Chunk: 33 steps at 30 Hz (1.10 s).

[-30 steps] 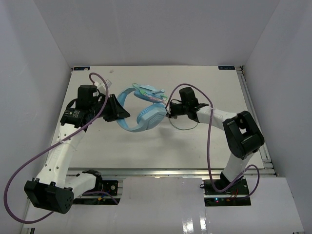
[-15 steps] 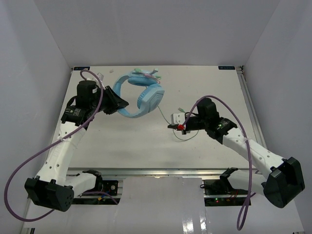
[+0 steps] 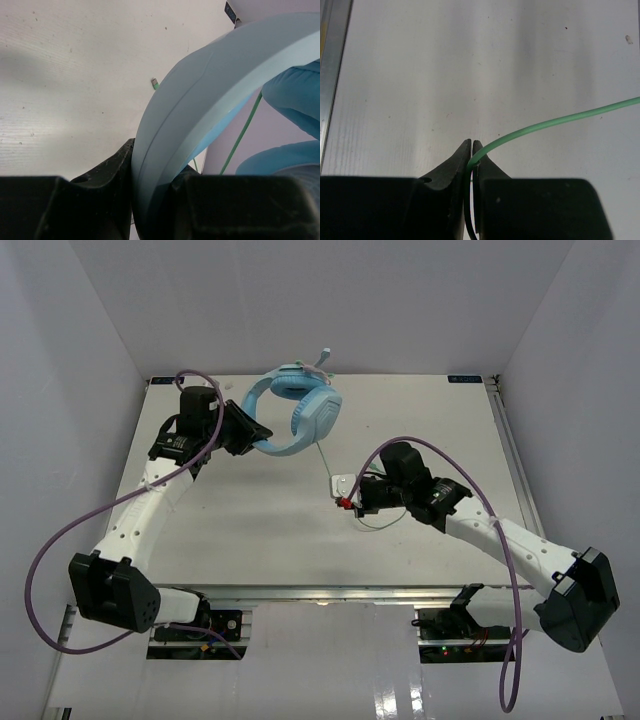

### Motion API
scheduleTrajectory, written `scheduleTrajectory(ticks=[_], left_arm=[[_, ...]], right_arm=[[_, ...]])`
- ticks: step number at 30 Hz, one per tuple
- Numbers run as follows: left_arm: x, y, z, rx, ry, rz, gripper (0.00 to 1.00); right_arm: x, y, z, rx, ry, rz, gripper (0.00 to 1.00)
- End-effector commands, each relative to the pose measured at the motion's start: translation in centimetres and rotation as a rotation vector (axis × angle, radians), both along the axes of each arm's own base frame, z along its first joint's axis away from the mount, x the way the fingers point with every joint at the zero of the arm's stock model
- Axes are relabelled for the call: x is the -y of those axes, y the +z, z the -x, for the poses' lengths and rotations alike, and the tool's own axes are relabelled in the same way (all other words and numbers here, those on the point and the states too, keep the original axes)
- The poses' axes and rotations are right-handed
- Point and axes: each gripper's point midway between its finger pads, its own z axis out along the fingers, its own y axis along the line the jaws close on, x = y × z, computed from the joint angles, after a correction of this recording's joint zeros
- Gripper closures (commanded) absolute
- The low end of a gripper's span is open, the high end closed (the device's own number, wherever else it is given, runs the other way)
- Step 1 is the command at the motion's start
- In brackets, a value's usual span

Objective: Wrap the headphones

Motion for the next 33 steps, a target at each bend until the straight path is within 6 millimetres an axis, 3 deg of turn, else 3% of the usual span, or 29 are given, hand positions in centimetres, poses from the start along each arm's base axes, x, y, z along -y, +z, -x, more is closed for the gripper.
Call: scheduleTrajectory(ticks=[1, 10, 17, 25, 28, 33], left_arm=[[-0.7, 4.1, -3.4, 0.177, 0.123, 0.062, 1.0], [-1.1, 0.9, -4.9, 0.176, 0.175, -0.037, 1.0], [-2.4, -1.8, -6.2, 0.155, 0.227, -0.207, 1.0], [-2.3, -6.1, -6.3, 0.087, 0.22, -0.379, 1.0], [-1.6, -7.6, -6.2, 0.058, 0.185, -0.444, 1.0], [1.4, -10.5, -5.4, 0.008, 0.04, -0.552, 1.0]], right_arm=[[-0.7, 0.7, 0.3, -0.013, -0.009, 0.016, 0.9], [-1.3, 2.2, 0.5, 0.009, 0.0, 0.017, 0.84], [-0.5, 4.3, -2.1, 0.168, -0.09, 0.048, 0.85], [0.7, 6.5, -5.4, 0.368, -0.216, 0.107, 0.87], [1.2, 7.8, -6.9, 0.471, -0.268, 0.133, 0.88], [1.6, 10.0, -8.8, 0.575, -0.358, 0.145, 0.89]])
